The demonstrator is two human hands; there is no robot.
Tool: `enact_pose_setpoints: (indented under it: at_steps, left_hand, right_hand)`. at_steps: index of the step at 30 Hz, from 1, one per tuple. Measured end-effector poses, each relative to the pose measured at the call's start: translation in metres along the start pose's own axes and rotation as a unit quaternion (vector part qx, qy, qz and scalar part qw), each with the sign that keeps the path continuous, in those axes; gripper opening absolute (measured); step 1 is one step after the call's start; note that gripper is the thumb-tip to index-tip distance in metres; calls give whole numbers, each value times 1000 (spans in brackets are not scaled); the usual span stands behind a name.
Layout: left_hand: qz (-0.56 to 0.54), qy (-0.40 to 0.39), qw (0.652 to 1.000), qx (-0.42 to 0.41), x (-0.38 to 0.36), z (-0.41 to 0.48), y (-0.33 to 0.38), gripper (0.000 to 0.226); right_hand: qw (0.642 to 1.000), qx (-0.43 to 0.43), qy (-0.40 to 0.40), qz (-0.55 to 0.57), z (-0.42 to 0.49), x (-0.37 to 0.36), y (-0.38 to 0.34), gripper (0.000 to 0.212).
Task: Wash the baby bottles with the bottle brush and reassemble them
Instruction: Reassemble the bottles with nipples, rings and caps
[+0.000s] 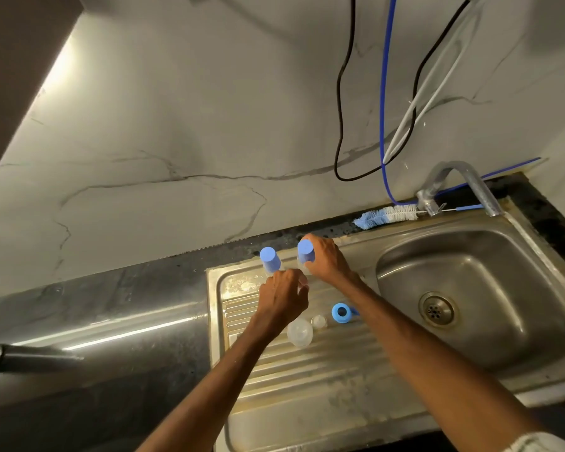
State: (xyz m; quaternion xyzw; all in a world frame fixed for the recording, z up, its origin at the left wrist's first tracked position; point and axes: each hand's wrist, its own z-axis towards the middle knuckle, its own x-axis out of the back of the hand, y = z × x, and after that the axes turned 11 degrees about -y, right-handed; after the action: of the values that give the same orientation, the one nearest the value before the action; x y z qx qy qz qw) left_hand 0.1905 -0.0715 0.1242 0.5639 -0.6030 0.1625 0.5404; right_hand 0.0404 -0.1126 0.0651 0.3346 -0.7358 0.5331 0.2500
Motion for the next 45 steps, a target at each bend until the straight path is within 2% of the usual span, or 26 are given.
enact_pose_setpoints:
  at_steps: [7, 12, 15, 19, 22, 27, 30, 34, 38, 42, 45]
  left_hand:
    - [4, -8, 1000, -5, -3, 4, 1, 13]
    - [3, -22, 1000, -10, -9, 11, 7, 14]
    - [25, -46, 999, -7, -17, 17, 10, 19]
    - [76, -96, 993, -3, -38, 27, 14, 28]
    - [131, -152, 980, 7, -52, 36, 16, 40]
    - [253, -229, 940, 27, -64, 46, 26, 66]
    - [311, -237, 920, 34, -70, 48, 31, 73]
    - [324, -248, 912, 36, -75, 53, 30, 72]
    - [317, -257, 912, 34, -77, 55, 26, 66]
    - [276, -241, 931, 11, -77, 53, 27, 52]
    - [238, -221, 946, -7, -73, 53, 25, 44]
  right_hand:
    - [1000, -10, -13, 16, 2, 5, 3, 59]
    - [998, -18, -32, 48, -10, 16, 7, 81]
    - [998, -33, -28, 46, -29, 22, 22, 70]
    - [996, -40, -73, -38, -68, 16, 55, 45]
    - [980, -30, -122, -151, -87, 1, 64, 51]
    - [942, -8, -140, -306, -91, -26, 65, 51]
    - [934, 10, -132, -331, -83, -34, 66, 56]
    - [936, -15, -151, -317, -76, -34, 67, 36]
    - [949, -13, -155, -274, -76, -28, 65, 40]
    - [969, -18, -118, -214, -74, -17, 63, 35]
    - [982, -30, -97, -159, -73, -3, 62, 39]
